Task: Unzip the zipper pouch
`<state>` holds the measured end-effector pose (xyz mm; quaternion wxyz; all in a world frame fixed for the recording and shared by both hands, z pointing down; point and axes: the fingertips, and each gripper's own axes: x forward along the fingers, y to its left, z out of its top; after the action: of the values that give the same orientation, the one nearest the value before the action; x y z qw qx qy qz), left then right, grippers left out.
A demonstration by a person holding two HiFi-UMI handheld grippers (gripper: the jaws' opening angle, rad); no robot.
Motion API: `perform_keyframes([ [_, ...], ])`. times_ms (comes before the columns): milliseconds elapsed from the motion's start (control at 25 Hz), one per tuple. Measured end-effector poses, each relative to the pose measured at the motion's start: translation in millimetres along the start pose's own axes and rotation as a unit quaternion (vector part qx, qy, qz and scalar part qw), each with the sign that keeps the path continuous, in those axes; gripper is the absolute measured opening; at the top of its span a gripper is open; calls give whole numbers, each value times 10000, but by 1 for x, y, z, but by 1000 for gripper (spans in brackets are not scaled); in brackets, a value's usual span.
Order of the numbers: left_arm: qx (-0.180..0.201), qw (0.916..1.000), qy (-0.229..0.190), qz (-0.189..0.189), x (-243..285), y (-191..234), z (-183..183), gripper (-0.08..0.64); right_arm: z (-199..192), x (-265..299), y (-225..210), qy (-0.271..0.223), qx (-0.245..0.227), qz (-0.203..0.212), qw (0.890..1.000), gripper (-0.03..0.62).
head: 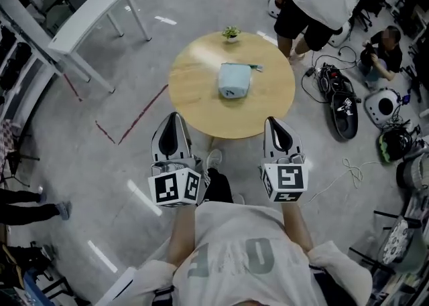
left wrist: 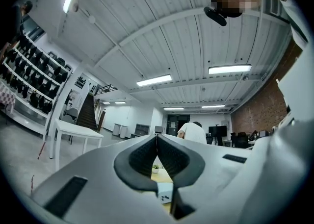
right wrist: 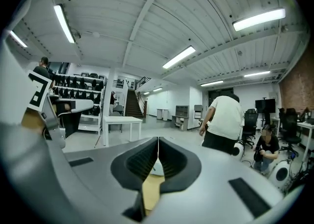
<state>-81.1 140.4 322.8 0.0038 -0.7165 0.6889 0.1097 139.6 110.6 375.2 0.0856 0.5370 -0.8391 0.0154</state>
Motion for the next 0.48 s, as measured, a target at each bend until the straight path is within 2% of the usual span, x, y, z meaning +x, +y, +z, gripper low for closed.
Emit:
perform_keyframes([
  [320,-122,9992,71,-363,118,25,-16,28,20,98,-26,131,-191,-435,9988,29],
  [480,-50,9980,100,-622,178,44,-16,28,37,151,-28,164,-221,-694,9972,29],
])
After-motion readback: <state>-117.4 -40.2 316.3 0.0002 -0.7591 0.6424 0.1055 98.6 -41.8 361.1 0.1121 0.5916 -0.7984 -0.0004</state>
